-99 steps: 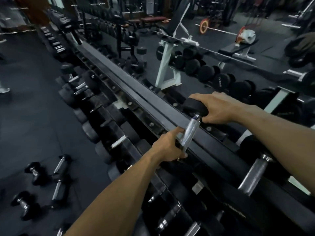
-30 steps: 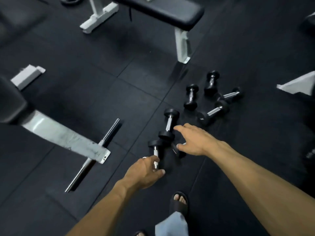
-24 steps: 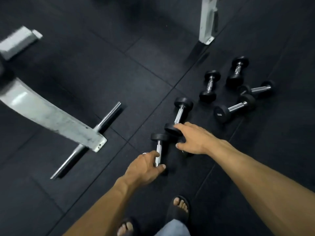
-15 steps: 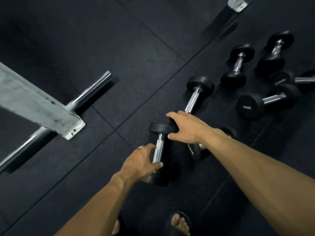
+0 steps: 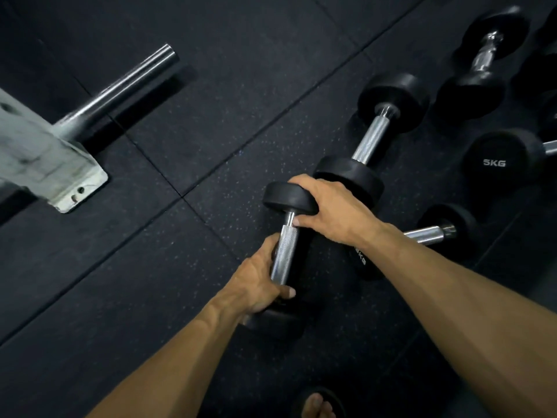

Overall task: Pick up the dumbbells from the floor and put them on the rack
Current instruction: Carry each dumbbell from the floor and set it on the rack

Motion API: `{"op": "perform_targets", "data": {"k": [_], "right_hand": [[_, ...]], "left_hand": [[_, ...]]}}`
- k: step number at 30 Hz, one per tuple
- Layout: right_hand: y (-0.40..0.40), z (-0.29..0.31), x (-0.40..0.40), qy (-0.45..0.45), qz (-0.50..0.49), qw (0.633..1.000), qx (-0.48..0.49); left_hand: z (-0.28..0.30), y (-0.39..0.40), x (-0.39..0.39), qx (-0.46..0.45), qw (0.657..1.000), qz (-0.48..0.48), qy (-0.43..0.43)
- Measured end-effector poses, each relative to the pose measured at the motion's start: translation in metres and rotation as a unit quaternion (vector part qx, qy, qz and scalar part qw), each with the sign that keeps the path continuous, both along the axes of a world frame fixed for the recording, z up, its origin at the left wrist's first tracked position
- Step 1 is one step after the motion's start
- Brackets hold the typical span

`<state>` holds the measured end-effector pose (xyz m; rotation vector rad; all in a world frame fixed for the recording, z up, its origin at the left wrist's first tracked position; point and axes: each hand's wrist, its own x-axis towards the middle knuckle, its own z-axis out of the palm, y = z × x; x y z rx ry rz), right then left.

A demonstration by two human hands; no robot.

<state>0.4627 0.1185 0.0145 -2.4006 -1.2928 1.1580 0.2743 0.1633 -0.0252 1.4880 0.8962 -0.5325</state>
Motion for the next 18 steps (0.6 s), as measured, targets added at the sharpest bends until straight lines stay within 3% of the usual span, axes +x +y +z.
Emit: {"op": "perform_targets", "data": {"k": [5,11,18], "right_hand": [[-0.006,-0.001,0.001,0.004,-0.007,1.000,0.019],[-0.032,0.009,-0.006,0.022,-0.063,0.997,0.030],[-0.038,0.081,-0.005,0.014,-0.063,0.996,0.064]], "left_hand": [[0.003,-0.001,0.002,0.011,1.000,-0.002,0.016],[0.023,-0.001,-0.003,0.071,0.994,-0.076,0.041],[0.091,-0.005,-0.001,0.096,0.992,-0.080,0.027]]}}
